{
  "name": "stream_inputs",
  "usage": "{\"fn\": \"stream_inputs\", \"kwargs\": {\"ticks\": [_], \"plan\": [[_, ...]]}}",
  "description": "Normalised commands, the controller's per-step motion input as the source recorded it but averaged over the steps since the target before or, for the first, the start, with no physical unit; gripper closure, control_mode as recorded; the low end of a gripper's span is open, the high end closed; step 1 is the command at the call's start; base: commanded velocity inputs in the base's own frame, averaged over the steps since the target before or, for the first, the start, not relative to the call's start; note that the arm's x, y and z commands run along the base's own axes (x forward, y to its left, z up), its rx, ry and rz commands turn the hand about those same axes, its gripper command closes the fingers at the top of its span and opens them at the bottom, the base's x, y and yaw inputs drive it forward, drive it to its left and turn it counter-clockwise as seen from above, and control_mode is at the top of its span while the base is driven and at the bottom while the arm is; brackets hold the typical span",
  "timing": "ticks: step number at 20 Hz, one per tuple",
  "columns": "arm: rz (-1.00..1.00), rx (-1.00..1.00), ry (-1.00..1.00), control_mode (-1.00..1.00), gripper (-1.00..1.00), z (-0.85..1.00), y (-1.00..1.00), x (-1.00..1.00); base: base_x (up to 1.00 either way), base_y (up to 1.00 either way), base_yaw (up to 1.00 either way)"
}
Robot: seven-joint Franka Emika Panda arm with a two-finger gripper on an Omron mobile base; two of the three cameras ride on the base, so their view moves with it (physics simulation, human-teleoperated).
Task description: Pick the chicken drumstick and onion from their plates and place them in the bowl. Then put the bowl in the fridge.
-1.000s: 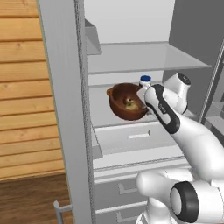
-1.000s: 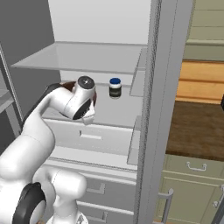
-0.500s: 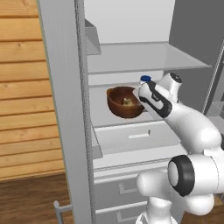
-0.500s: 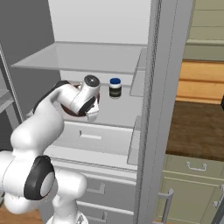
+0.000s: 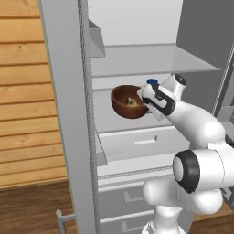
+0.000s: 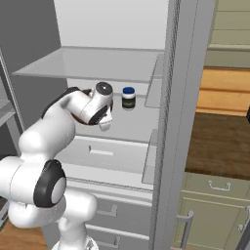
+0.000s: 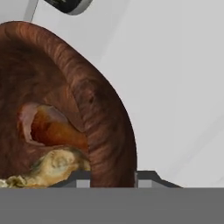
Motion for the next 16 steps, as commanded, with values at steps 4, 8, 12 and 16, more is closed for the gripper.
{"fn": "stream_inputs", "kwargs": {"ticks": [4, 8, 12, 16], "plan": [[-0.01, 0.00, -0.14, -1.00, -1.00, 0.04, 0.00, -0.03, 0.00, 0.00, 0.00], [0.00, 0.00, -0.14, -1.00, -1.00, 0.25, 0.02, -0.21, 0.00, 0.00, 0.00], [-0.08, 0.04, -0.13, -1.00, -1.00, 0.58, 0.00, -0.71, 0.00, 0.00, 0.00], [-0.03, 0.00, -0.01, -1.00, -1.00, 0.85, 0.00, -0.86, 0.00, 0.00, 0.00]]}}
